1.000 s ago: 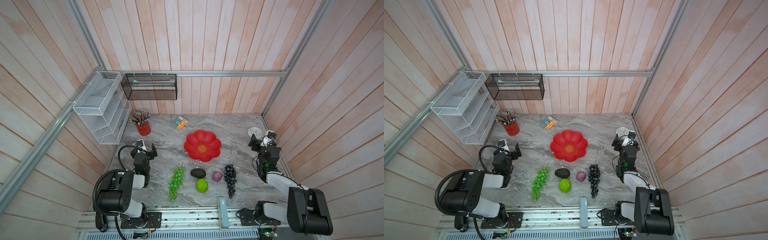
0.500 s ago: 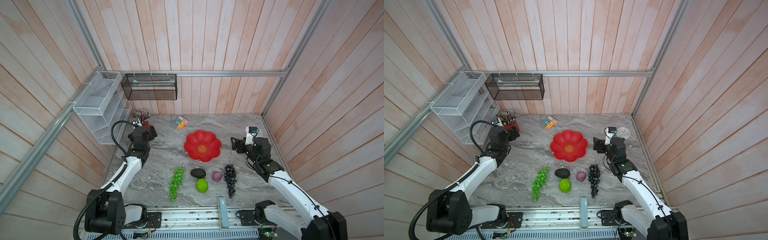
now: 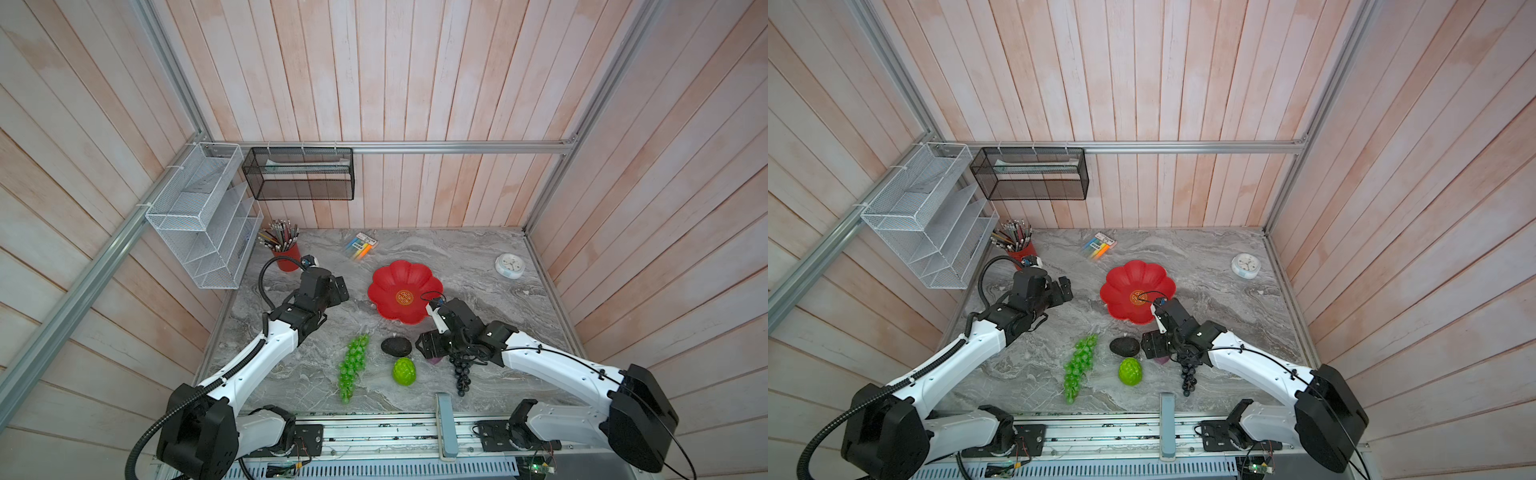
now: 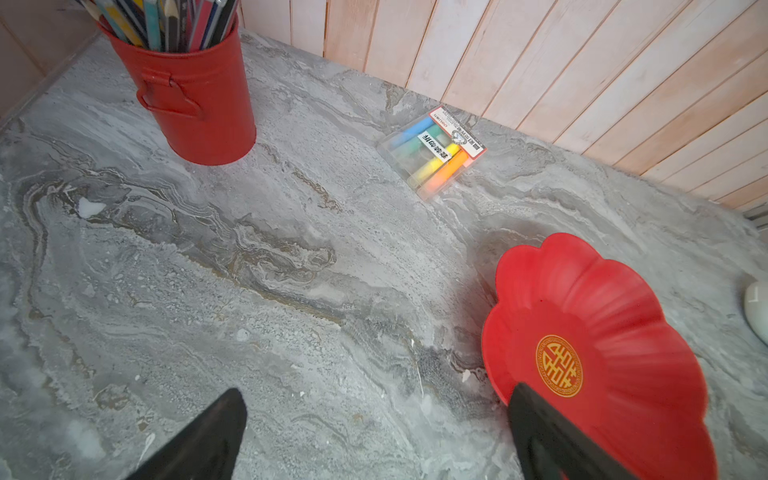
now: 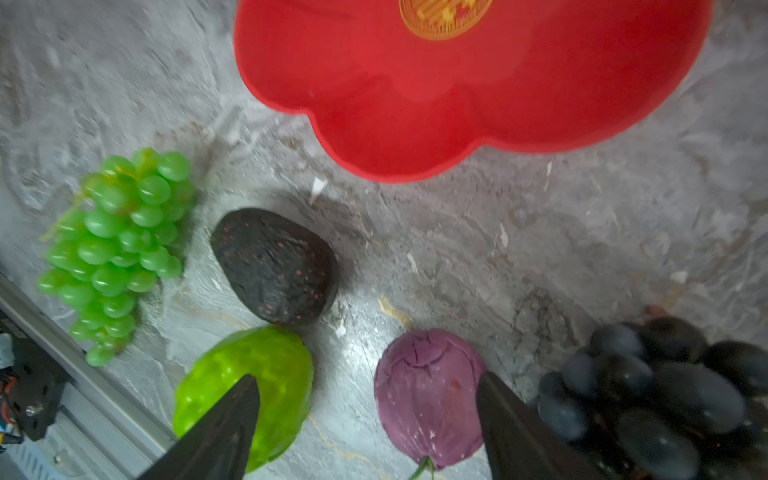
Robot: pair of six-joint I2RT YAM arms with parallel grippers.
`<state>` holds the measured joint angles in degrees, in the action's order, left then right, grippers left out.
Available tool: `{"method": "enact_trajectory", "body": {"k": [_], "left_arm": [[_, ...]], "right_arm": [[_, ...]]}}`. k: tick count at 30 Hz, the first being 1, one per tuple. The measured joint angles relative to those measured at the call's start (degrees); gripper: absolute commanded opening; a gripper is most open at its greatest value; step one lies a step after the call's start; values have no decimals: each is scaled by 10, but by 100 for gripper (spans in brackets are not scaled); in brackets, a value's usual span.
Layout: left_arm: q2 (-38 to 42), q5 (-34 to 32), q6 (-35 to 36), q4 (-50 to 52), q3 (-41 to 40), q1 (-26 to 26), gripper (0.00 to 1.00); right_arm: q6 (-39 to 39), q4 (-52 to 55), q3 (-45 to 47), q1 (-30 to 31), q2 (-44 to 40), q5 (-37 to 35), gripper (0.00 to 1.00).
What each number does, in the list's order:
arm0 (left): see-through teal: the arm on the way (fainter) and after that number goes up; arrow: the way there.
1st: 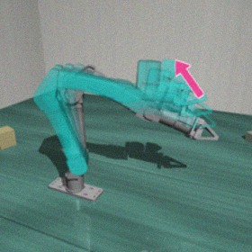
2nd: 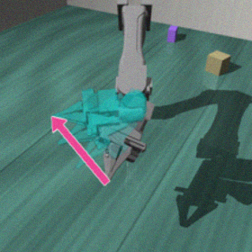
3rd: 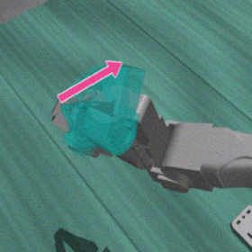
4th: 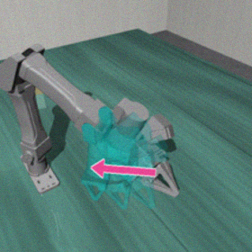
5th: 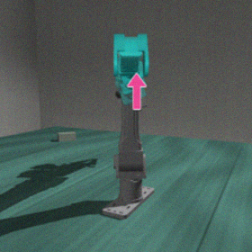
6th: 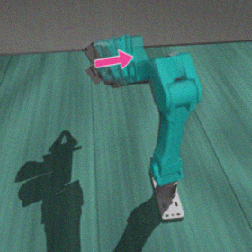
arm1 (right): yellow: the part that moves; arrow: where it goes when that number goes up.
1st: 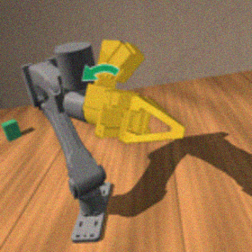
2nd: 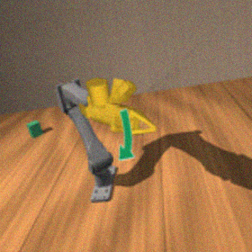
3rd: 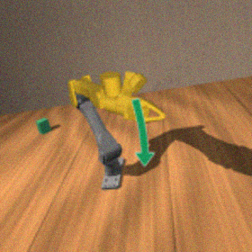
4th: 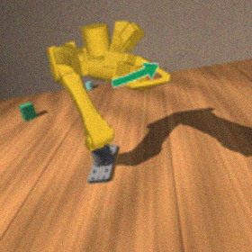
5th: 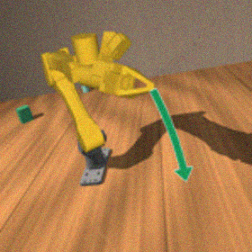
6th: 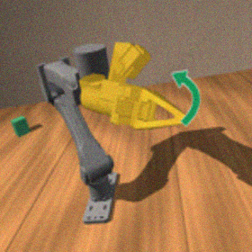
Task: Arrange fruit in a fruit bowl
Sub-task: Pick up the fruit from the center of the table.
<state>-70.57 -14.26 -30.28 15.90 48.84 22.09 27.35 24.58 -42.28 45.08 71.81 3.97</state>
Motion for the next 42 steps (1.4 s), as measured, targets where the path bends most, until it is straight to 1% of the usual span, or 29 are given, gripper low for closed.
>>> {"method": "enact_trajectory", "body": {"k": [5,10,13,19,23,27,29,37,39,42], "left_arm": [[2,10,-21,0,0,0,100],[2,19,-32,-1,-1,0,100],[2,20,-37,-2,-2,0,100],[2,21,-45,-2,-10,0,100],[4,21,-47,-2,-11,0,100],[9,21,-48,-2,-12,0,100],[10,20,-49,-3,-12,0,100],[10,20,-54,-3,-12,0,100],[10,20,-55,-3,-12,0,100],[10,18,-55,-2,-12,0,100]], "right_arm": [[1,10,1,0,25,-2,82],[-6,10,1,0,67,-8,82],[-14,9,3,-4,86,-14,80],[-29,-10,5,-22,90,-17,71],[-34,-22,10,-27,96,-15,68],[-35,-29,17,-27,99,-6,68],[-36,-31,21,-27,99,-4,65],[-47,-31,22,-27,98,2,42],[-49,-30,22,-27,97,2,40],[-49,-18,21,-28,87,5,35]]}}
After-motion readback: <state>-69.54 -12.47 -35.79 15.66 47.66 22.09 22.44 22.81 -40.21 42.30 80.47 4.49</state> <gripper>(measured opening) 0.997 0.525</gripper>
